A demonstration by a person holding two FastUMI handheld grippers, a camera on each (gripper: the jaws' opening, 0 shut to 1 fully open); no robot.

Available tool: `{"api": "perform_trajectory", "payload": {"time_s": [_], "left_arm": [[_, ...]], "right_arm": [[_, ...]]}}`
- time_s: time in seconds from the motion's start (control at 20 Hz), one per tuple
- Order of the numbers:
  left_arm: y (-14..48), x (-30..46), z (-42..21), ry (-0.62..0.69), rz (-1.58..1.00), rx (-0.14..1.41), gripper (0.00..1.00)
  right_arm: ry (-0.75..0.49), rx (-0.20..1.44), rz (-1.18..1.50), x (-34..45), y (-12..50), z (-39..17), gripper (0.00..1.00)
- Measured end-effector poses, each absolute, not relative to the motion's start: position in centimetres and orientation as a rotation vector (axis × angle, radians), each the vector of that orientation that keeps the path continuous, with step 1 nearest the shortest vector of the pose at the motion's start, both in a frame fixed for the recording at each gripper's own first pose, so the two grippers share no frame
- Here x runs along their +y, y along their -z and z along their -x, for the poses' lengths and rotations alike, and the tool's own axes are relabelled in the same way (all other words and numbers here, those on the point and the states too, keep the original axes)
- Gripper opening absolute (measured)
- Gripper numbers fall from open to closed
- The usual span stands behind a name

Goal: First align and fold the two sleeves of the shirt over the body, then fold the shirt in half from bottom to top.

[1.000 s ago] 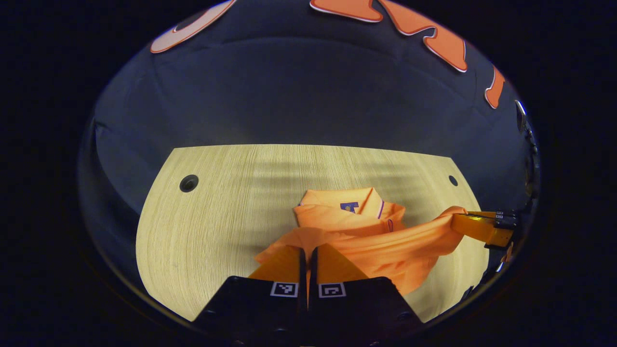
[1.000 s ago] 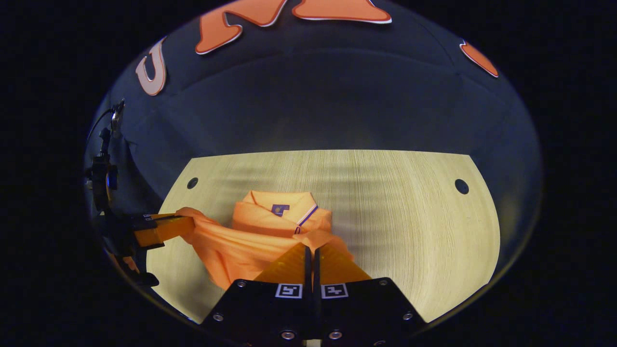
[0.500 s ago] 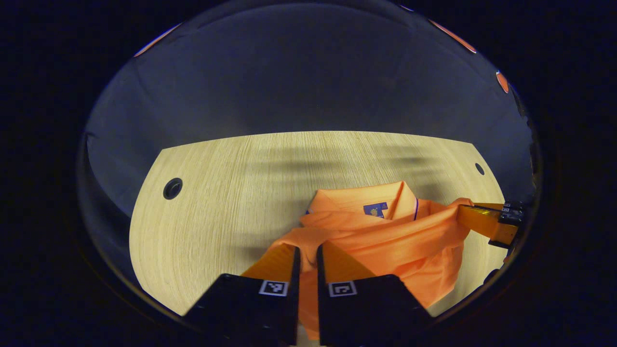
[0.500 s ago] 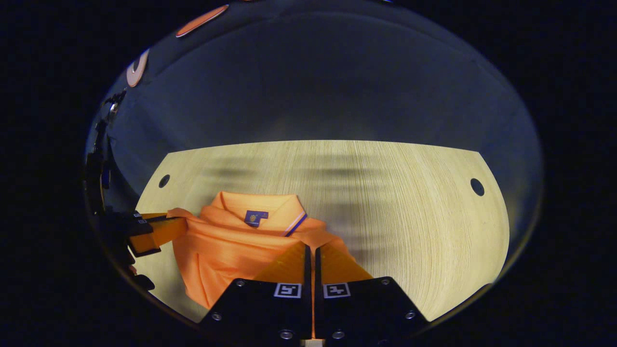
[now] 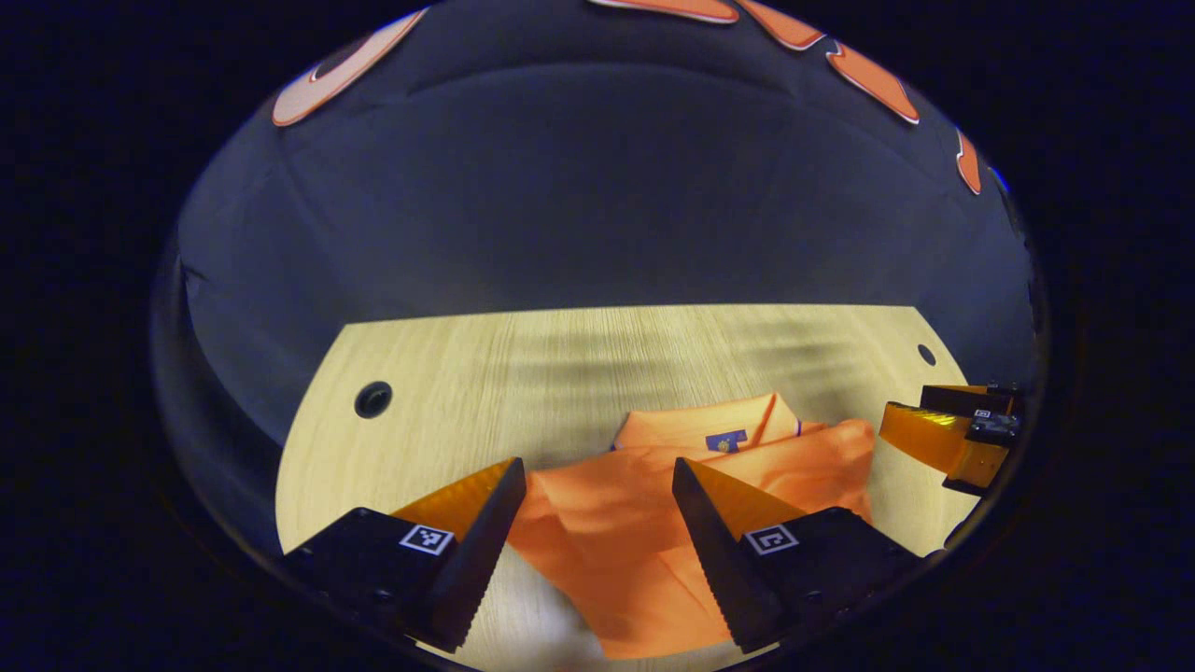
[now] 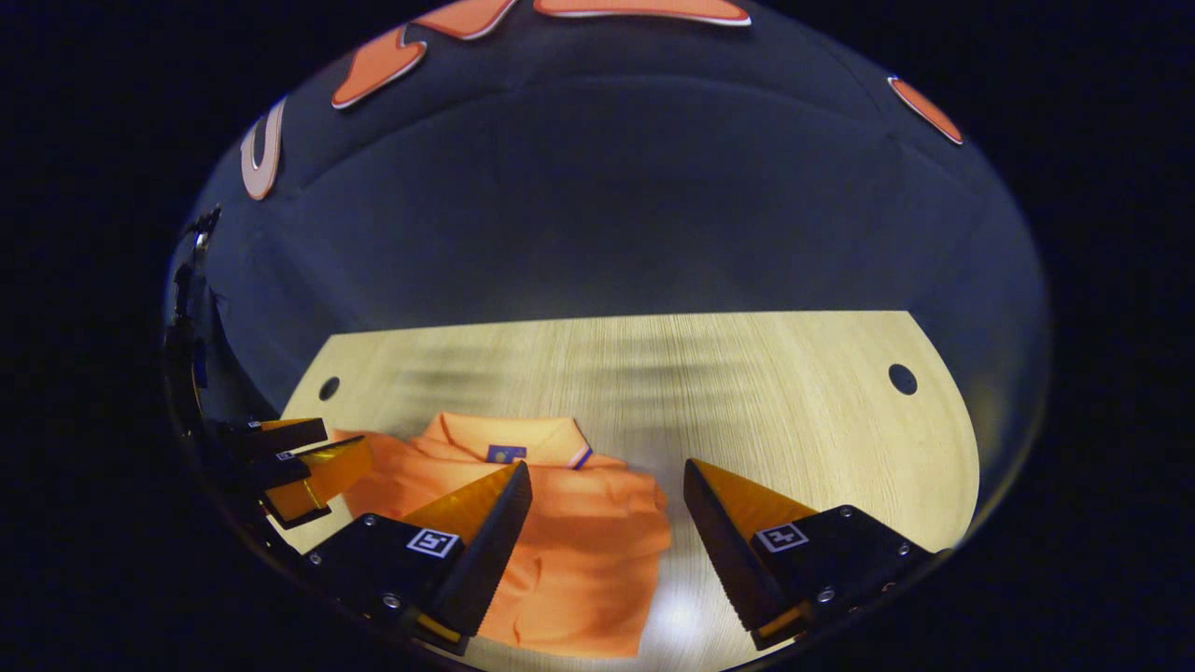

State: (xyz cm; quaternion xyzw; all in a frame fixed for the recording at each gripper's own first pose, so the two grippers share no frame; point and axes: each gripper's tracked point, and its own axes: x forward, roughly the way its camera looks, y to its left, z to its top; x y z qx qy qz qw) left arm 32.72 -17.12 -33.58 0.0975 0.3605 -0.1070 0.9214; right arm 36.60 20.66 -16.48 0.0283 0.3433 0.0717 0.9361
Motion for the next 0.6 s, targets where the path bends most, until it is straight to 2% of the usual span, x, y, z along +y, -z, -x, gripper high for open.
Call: {"api": "perform_trajectory", "payload": {"time_s": [0.15, 0.35, 0.6], "left_arm": [[27.1, -17.6, -31.9, 0.23, -0.174, 0.625, 0.97], [16.5, -17.1, -28.7, 0.239, -0.136, 0.416, 0.96], [9.0, -15.5, -22.5, 0.243, -0.108, 0.276, 0.96]], "right_arm": [[-0.144, 0.607, -0.078, 20.3, 11.6, -35.2, 0.99], [-0.153, 0.395, -0.037, 20.0, 2.5, -31.6, 0.99], [-0.18, 0.223, 0.0, 19.9, -5.1, -25.7, 0.99]]}}
